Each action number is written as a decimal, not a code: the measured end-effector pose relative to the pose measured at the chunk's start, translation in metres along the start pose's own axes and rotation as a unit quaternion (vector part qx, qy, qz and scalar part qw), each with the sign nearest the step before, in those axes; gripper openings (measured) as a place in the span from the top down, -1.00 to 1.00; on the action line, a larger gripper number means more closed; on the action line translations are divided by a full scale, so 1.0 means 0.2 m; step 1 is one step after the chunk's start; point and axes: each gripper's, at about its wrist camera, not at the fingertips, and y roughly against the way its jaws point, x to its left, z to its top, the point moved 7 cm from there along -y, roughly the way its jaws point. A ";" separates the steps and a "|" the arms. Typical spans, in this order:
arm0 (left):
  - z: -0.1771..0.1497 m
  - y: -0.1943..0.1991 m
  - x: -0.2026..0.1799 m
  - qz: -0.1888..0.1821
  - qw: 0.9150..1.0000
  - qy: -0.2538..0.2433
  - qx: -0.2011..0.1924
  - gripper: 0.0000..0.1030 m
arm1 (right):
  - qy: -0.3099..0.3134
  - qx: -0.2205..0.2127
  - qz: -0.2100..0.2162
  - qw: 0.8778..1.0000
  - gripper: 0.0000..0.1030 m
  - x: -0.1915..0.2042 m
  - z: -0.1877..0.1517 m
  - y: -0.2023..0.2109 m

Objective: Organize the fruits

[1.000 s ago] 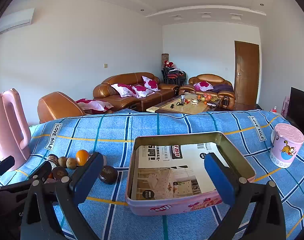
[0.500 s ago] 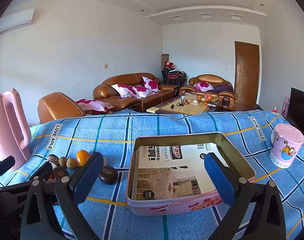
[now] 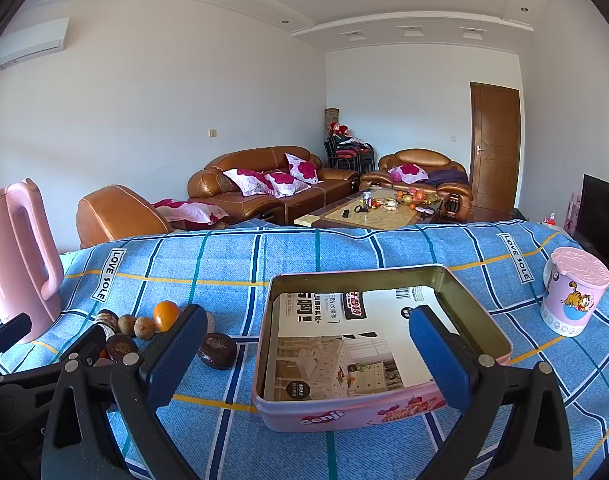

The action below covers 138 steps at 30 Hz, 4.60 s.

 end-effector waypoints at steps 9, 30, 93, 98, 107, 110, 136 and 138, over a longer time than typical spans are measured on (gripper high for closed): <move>0.00 0.00 0.00 0.000 1.000 0.000 0.000 -1.00 | 0.000 0.000 0.001 1.000 -0.98 0.00 0.00 0.00; 0.00 0.00 0.00 0.000 1.000 0.000 0.002 -1.00 | 0.002 0.000 0.007 1.000 -0.98 0.02 0.00 0.01; -0.28 -0.23 0.27 -0.097 0.975 -0.043 0.197 -0.24 | 0.020 0.158 0.234 0.959 -0.03 0.38 -0.19 -0.08; -0.26 -0.19 0.26 -0.117 0.974 -0.040 0.189 0.30 | 0.028 0.136 0.224 0.965 -0.03 0.37 -0.15 -0.05; -0.12 -0.07 0.39 -0.111 0.987 0.014 0.116 0.30 | -0.006 0.092 0.174 0.980 -0.03 0.13 -0.04 -0.05; -0.06 -0.01 0.42 -0.111 0.991 0.033 0.072 0.30 | -0.012 0.074 0.146 0.986 -0.03 0.01 0.01 -0.05; 0.13 0.13 -0.75 -0.218 0.975 -0.040 0.019 0.30 | 0.017 0.073 0.040 0.996 -0.03 -0.66 0.02 -0.19; 0.11 0.11 -0.85 -0.217 0.974 -0.048 0.032 0.30 | 0.019 0.079 0.044 0.996 -0.03 -0.67 0.01 -0.21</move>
